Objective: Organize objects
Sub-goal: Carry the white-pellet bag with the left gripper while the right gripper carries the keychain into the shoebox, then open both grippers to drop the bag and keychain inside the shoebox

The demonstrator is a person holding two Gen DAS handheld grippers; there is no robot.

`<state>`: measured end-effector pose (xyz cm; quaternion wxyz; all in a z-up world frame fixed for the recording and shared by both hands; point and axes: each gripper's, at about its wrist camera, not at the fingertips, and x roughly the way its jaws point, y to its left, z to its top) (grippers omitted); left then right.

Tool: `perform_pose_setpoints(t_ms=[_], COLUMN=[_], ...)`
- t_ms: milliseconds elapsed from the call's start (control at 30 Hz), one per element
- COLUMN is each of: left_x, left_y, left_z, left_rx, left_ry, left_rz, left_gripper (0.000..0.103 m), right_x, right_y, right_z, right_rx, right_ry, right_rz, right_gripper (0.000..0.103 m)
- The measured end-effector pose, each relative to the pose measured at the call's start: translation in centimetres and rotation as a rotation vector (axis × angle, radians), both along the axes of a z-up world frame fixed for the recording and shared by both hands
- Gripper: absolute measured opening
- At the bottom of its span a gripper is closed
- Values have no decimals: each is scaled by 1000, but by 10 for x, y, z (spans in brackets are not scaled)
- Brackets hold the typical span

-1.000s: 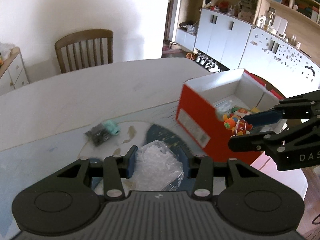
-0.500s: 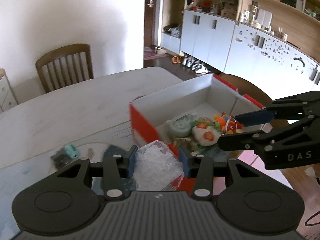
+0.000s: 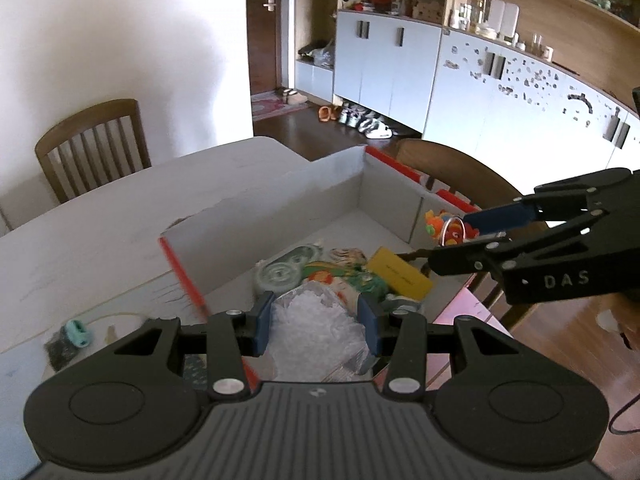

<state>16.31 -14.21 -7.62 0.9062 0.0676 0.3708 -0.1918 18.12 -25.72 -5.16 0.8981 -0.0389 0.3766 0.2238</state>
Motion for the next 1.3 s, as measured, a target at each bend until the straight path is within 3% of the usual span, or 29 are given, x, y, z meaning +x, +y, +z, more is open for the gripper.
perform_pose_setpoints(t_ms=[300, 767, 1100, 1300], left_x=[21, 46, 50, 54], left_y=[-33, -39, -38, -34], left_z=[-14, -48, -61, -67], left_rx=[32, 108, 107, 99], left_ry=[39, 120, 175, 205], left_rz=[-15, 45, 36, 48], left_gripper=[44, 44, 45, 45], right_x=[31, 54, 56, 51], right_y=[-15, -10, -12, -13], right_z=[-24, -62, -69, -62], right_rx=[-55, -122, -135, -126], right_ry=[26, 94, 132, 124], right_rz=[-18, 30, 36, 37], right_gripper=[51, 51, 52, 61])
